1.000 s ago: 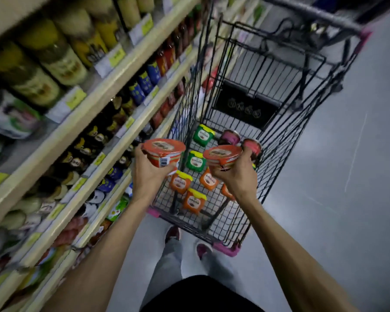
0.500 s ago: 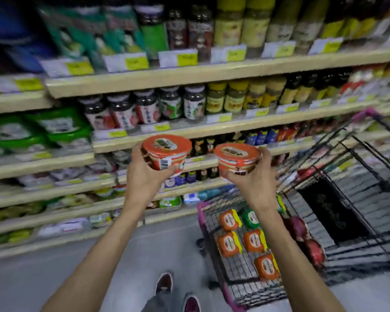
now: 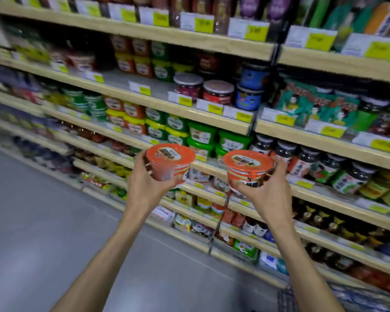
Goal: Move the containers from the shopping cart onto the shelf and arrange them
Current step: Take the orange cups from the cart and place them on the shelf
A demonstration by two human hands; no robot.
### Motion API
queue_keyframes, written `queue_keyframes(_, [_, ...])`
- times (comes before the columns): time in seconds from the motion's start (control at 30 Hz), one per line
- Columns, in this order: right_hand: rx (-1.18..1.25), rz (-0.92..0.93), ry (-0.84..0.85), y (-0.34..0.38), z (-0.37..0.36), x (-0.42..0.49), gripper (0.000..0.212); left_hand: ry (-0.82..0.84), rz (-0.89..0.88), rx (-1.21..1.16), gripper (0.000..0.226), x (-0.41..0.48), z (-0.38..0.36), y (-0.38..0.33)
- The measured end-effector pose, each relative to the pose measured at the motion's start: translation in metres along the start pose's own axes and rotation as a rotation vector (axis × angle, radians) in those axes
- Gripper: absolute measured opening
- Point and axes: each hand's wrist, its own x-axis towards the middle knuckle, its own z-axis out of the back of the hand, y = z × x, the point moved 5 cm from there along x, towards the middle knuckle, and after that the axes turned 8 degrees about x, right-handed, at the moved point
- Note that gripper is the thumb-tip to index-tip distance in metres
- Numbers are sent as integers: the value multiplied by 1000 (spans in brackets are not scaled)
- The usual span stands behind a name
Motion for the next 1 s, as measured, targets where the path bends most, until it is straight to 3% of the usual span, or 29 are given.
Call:
queue_keyframes(0.23, [77,89,86,108,-144,-14,107,-148,37,-28,96,44,154,83])
queue_keyframes(0.47, [153,115,155,171,-249,-24,107,-243,123,-110,96,66,254,156])
queue_keyframes(0.73, [247,87,188,195,-353,-7,105,-299,158,-140,101,121,307,212])
queue_keyframes(1.0, [295,96,150,235,-441,69,104,-291,118,-136,94,257,324,254])
